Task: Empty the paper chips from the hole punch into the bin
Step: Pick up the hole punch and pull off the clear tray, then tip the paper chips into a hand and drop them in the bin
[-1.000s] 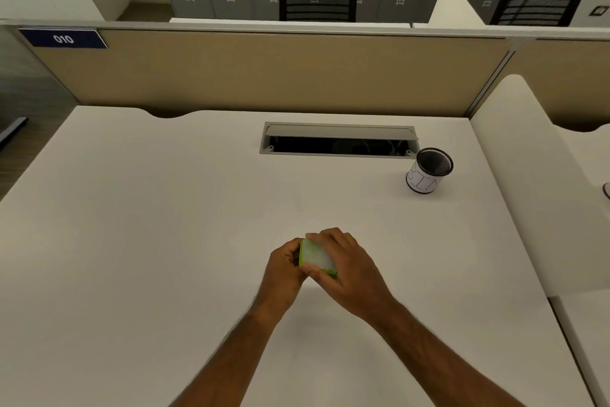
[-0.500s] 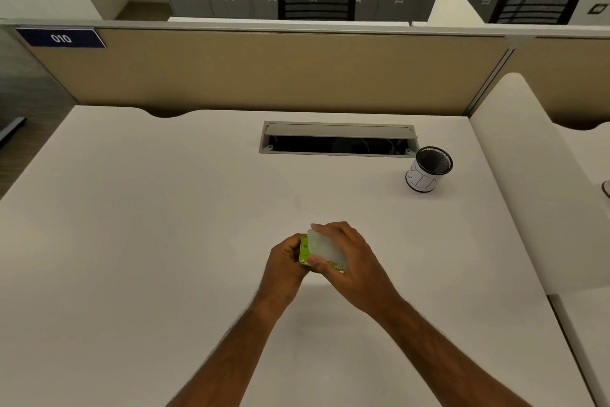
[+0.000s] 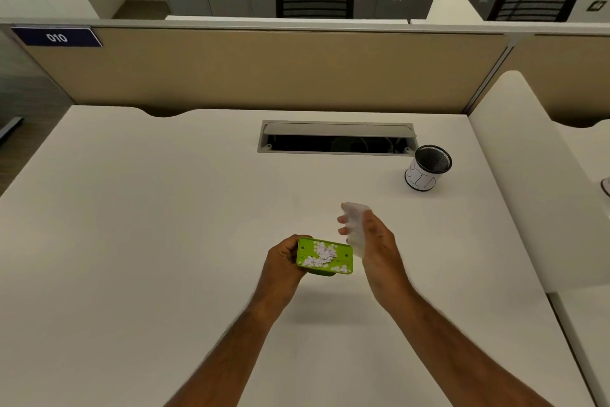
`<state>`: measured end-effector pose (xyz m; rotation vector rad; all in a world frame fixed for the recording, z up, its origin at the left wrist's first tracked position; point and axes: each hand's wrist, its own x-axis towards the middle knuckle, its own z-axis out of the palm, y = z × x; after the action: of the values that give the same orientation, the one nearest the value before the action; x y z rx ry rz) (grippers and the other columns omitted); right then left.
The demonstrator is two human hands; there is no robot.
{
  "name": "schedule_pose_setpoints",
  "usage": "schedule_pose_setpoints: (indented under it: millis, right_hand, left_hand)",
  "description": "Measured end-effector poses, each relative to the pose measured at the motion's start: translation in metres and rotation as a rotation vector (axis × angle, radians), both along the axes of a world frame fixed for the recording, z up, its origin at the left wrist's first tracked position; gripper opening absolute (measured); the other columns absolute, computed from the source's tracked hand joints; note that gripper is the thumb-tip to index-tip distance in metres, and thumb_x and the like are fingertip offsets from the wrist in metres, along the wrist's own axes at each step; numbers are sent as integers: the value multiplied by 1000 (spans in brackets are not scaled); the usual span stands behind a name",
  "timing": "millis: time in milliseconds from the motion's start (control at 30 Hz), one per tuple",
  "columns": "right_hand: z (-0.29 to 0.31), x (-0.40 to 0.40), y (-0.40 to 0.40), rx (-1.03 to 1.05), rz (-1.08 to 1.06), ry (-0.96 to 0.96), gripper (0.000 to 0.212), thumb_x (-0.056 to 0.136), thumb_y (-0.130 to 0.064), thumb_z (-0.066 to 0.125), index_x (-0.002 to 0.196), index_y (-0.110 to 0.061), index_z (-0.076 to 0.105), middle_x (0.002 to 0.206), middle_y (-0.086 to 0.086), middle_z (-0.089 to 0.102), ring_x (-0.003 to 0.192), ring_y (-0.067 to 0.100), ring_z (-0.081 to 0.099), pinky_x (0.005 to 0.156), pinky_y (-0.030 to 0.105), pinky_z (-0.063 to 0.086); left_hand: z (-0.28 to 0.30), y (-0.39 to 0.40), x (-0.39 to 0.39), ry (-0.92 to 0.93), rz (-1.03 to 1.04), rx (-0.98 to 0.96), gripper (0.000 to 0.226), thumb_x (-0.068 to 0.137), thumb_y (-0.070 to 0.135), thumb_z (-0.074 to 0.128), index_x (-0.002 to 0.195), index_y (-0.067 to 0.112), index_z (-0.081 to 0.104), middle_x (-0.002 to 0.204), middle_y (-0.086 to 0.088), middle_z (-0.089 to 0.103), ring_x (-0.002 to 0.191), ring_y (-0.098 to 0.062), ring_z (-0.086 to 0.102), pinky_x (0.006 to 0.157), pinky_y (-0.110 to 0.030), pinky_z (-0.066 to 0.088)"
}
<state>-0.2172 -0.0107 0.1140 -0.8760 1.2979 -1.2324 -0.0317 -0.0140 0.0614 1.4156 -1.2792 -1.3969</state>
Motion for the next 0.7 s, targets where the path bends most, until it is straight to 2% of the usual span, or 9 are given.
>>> schedule_pose_setpoints:
  millis: [133, 200, 300, 367, 467, 600, 700]
  right_hand:
    - [-19, -11, -2, 83, -59, -92, 55, 99, -60, 43, 127, -21, 69, 110, 6, 77, 96, 20, 74, 85, 38, 61]
    - [-31, -16, -2, 126, -76, -109, 46, 104, -55, 47, 127, -21, 68, 111, 8, 77, 99, 26, 75, 88, 44, 60]
    - [-54, -22, 0, 229, -99, -69, 24, 107, -29, 56, 125, -15, 65, 121, 14, 74, 111, 32, 73, 88, 40, 58]
    - [-71, -26, 2, 294, -102, -33, 21, 104, -10, 57, 124, -8, 63, 127, 18, 70, 109, 29, 72, 85, 35, 57]
    - [-91, -33, 5, 378, -86, 83, 28, 101, -1, 57, 130, -1, 59, 123, 17, 70, 96, 22, 69, 80, 31, 57]
    - [-104, -36, 5, 457, -33, 409, 25, 103, -15, 55, 127, -9, 60, 119, 12, 69, 102, 30, 68, 89, 43, 56]
    - [-107, -36, 5, 467, -19, 557, 22, 102, -13, 52, 122, -8, 58, 120, 14, 67, 98, 29, 62, 78, 35, 49]
  left_hand:
    - [1, -1, 0, 6, 0, -10, 43, 86, -14, 76, 96, 28, 78, 90, 14, 84, 83, 1, 78, 72, -15, 60]
    - [0, -2, 1, 9, 2, -13, 44, 87, -15, 75, 96, 28, 78, 89, 15, 84, 83, 2, 78, 71, -14, 60]
    - [0, -2, 2, 13, 5, -11, 47, 85, -18, 74, 95, 28, 78, 89, 14, 84, 83, 1, 78, 73, -15, 61]
    - [0, -2, 2, 17, 1, -13, 47, 85, -18, 74, 95, 27, 78, 90, 11, 84, 84, -1, 78, 74, -16, 61]
    - [-1, -2, 3, 20, -7, -13, 45, 84, -19, 73, 97, 24, 78, 90, 10, 84, 85, -3, 78, 75, -17, 62]
    - [-3, -3, 4, 32, -23, -8, 41, 81, -25, 70, 103, 10, 76, 87, 12, 83, 80, 0, 78, 69, -14, 60]
    - [-5, -3, 4, 38, -30, -6, 40, 81, -26, 70, 104, 7, 75, 86, 11, 83, 79, 0, 78, 69, -13, 60]
